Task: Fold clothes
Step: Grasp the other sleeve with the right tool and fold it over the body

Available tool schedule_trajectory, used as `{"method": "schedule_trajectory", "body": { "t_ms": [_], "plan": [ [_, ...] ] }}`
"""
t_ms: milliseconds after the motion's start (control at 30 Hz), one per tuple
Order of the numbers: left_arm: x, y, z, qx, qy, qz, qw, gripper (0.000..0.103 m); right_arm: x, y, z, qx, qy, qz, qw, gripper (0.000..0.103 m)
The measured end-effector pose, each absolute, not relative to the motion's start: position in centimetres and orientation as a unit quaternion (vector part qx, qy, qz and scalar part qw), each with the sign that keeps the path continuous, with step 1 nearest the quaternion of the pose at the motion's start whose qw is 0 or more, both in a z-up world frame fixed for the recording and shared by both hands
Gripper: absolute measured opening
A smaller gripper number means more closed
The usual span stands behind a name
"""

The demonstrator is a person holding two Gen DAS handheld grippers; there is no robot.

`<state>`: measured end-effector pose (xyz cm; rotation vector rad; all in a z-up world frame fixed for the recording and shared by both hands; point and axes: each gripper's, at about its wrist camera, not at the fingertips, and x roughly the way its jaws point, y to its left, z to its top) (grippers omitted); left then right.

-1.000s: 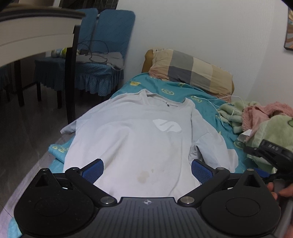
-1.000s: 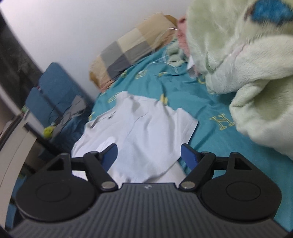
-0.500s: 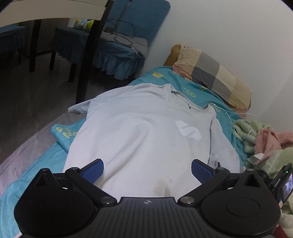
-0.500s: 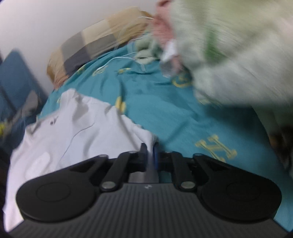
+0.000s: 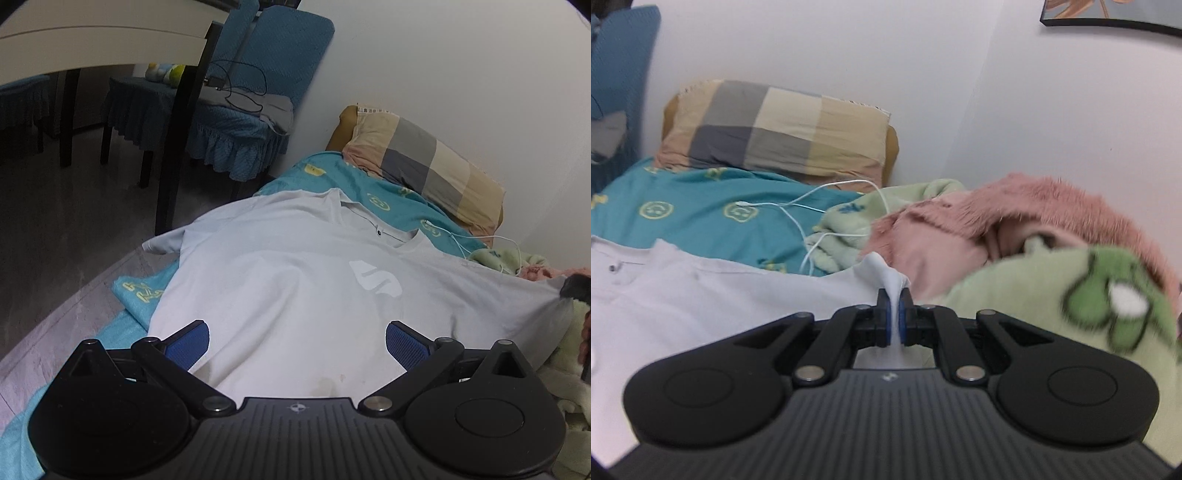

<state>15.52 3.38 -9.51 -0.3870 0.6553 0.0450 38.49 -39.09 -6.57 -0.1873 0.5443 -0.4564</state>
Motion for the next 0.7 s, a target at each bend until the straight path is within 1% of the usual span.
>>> {"method": "schedule_trajectory", "body": {
  "t_ms": [67, 200, 400, 533, 633, 667, 700],
  "plan": [
    [15.6, 3.5, -9.3, -0.187, 0.318, 0.024, 0.929, 0.103, 39.2, -38.3, -5.5, -0.059, 0.276, -0.214, 0.935, 0.007],
    [15.7, 4.1, -9.2, -0.193, 0.320, 0.030, 0.927, 0.103, 40.0, -33.9, -4.2, 0.040, 0.318, -0.153, 0.935, 0.007],
    [15.9, 5.3, -9.4, -0.196, 0.325, 0.038, 0.925, 0.103, 40.9, -23.6, -5.1, 0.094, 0.352, -0.028, 0.931, 0.007],
    [16.2, 6.2, -10.0, -0.199, 0.327, 0.045, 0.923, 0.103, 42.8, -19.8, -7.2, 0.131, 0.373, 0.022, 0.918, 0.008],
    [16.5, 7.0, -10.5, -0.209, 0.332, 0.048, 0.919, 0.103, 44.2, -19.0, -9.0, 0.188, 0.391, 0.079, 0.898, 0.010],
    [16.6, 7.1, -10.7, -0.211, 0.335, 0.047, 0.917, 0.103, 43.7, -19.1, -8.8, 0.185, 0.389, 0.087, 0.898, 0.013],
    [16.8, 7.2, -10.9, -0.212, 0.337, 0.046, 0.916, 0.103, 43.0, -19.2, -8.6, 0.179, 0.384, 0.092, 0.901, 0.021]
  ]
}}
